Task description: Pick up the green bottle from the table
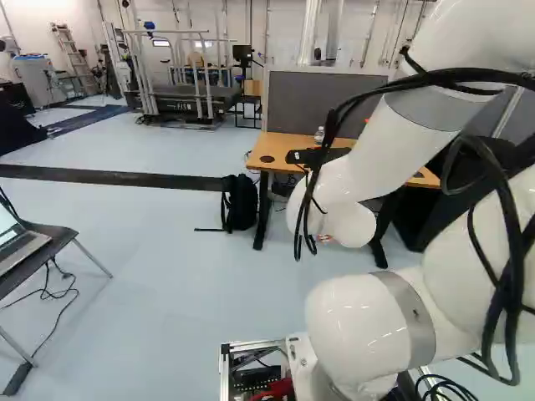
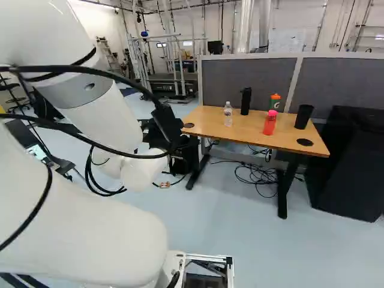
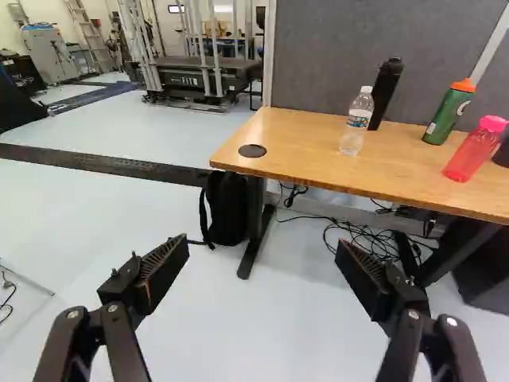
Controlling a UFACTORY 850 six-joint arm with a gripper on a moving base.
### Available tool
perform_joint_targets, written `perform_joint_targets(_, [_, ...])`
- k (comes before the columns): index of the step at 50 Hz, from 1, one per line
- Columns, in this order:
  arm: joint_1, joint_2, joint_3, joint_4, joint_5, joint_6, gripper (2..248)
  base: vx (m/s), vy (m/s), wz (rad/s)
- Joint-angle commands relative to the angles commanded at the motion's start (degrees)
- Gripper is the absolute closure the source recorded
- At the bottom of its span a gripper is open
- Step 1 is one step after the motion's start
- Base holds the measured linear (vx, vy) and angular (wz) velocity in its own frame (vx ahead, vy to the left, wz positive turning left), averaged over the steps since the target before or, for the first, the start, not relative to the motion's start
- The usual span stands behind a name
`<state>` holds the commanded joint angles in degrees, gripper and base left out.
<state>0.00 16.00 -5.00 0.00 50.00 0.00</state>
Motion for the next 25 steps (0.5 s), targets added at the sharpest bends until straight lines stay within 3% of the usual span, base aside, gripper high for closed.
perform_joint_targets(25, [0.0, 0.0, 0.0, 0.0, 0.0, 0.0, 3, 0.055, 0.0, -0.005])
